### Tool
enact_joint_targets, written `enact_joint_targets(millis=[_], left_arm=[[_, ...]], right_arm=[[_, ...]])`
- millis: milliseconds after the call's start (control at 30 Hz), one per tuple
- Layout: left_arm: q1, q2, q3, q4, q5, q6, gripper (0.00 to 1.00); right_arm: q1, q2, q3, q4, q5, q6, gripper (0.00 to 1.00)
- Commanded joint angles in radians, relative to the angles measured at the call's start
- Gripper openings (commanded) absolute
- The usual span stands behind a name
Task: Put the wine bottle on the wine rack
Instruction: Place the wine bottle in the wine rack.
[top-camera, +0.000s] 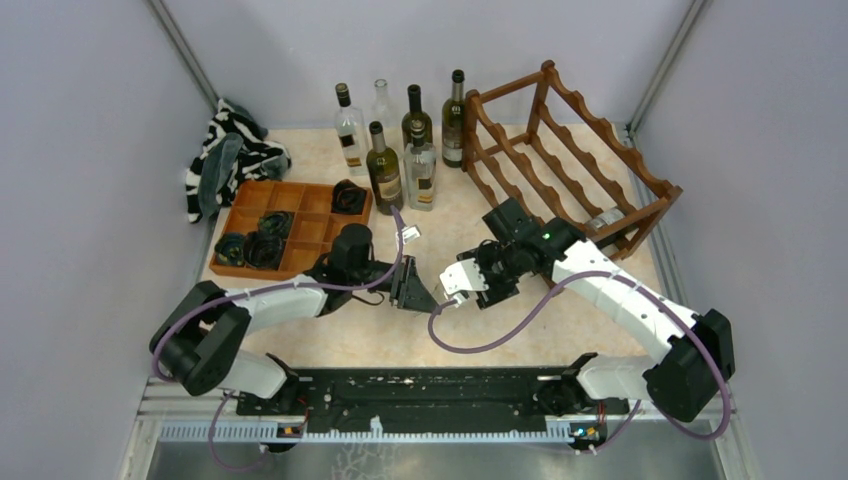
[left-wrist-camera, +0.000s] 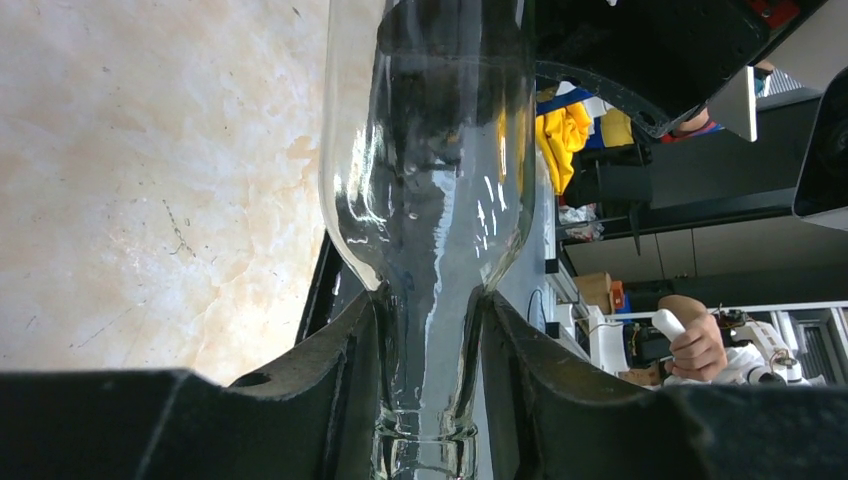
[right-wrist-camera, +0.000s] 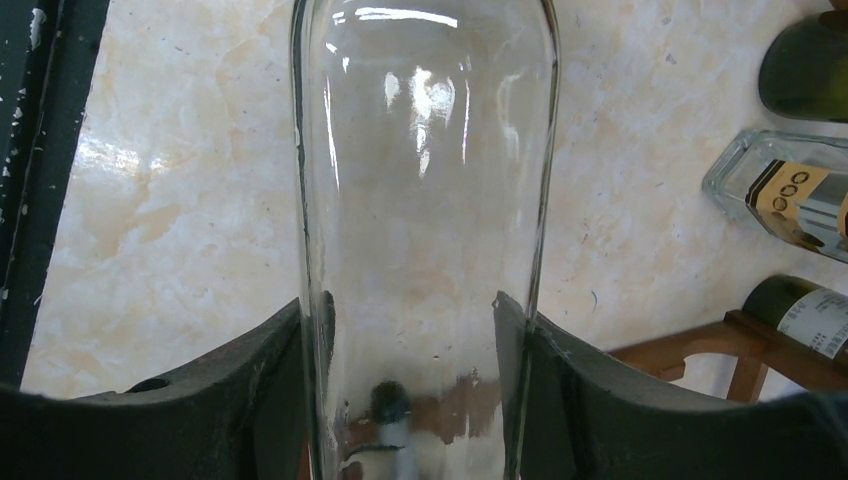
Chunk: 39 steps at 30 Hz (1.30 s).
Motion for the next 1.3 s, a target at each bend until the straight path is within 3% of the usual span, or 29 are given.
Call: enact_joint_targets(millis=[0,33,100,267,467,1000,1267], left_arm=[[-0.004,0.014,0.023,0.01,0.029,0.019,0.08],[-0.004,0.014,0.019,0.025,0.033,0.014,0.0],[-0.004,0.005,0.0,0.075,0.041,-0.005,0.0],[-0.006,-0.006,-0.045,0.196,0.045,-0.07,0.0],[-0.005,0.02,-0.104,0.367,0.038,-0.168,0.0],[0.0,0.077,-0.186,0.582,-0.015,-0.295,0.0],[0.0,0.125,-0.227,0.729,-0.073,-0.376,0.0]], right_arm=[[0.016,-0.024,0.035,0.038,-0.038,0.0,0.0],[0.016,-0.024,0.034,0.039,-0.038,0.004,0.01],[0.015,-0.028,0.033,0.045,-0.037,0.015,0.15],[0.016,-0.049,0.015,0.064,-0.046,0.055,0.7],[0.014,-0.058,0.001,0.064,-0.057,0.069,0.98],[0.013,-0.068,0.071,-0.032,-0.176,0.067,0.99],[-0.075,-0.072,0.146,-0.069,-0.339,0.097,0.98]])
